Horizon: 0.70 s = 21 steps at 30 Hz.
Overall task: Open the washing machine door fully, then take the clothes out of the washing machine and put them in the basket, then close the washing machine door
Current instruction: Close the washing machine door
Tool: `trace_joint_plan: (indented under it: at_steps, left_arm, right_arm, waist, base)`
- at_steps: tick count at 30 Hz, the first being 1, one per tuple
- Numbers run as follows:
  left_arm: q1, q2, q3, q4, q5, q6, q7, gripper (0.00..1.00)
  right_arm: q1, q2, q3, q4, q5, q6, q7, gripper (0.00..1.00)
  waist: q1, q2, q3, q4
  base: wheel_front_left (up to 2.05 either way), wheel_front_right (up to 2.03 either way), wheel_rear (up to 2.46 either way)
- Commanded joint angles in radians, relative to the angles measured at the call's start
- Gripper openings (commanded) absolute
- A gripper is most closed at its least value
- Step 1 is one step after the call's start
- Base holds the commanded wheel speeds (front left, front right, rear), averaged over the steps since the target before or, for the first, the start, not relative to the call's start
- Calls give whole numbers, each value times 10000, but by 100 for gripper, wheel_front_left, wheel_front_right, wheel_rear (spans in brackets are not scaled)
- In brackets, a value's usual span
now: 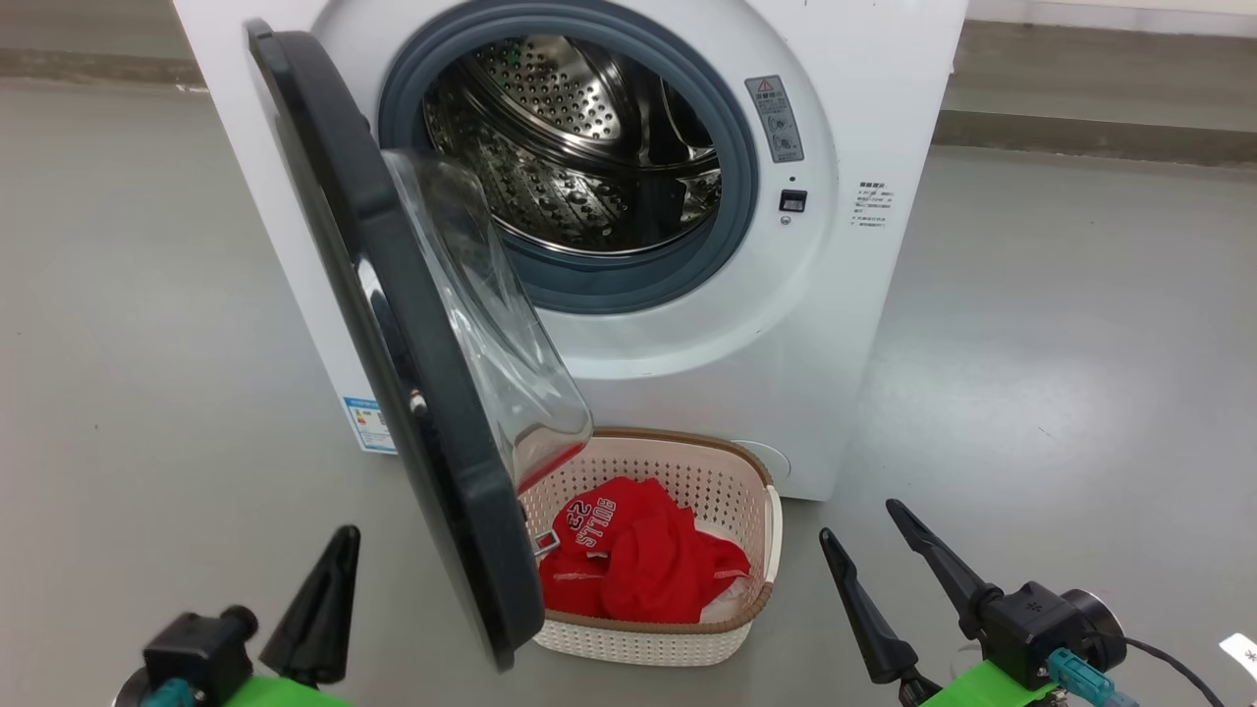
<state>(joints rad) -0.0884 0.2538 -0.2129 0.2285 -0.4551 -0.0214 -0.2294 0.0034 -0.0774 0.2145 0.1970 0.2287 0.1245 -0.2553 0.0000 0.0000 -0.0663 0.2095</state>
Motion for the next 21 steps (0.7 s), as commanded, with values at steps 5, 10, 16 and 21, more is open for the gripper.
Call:
trace_joint_plan:
  at_steps: [5, 10, 16, 21]
  left_arm:
    - [-897, -136, 934, -411, -1071, -117, 293, 0]
    - [-1272, -750, 1833, -427, -3071, -243, 971, 0]
    - [-1873, -1189, 2732, -357, -5149, -520, 1567, 0]
    - [-2509, -1493, 3420, -307, -7022, -249, 2514, 0]
  right_arm:
    - [-222, -38, 255, -206, -16, 62, -65, 100]
    - [-238, -28, 259, -190, -22, 62, -65, 100]
    - [-276, -33, 255, -184, -26, 62, -65, 100]
    - [-294, -43, 254, -165, -29, 62, -65, 100]
  waist:
    - [0, 0, 12, 1]
    - [0, 0, 38, -16]
    - [0, 0, 99, -65]
    - [0, 0, 148, -127]
  base:
    - [0, 0, 0]
    - [0, 0, 0]
    - [0, 0, 0]
    - [0, 0, 0]
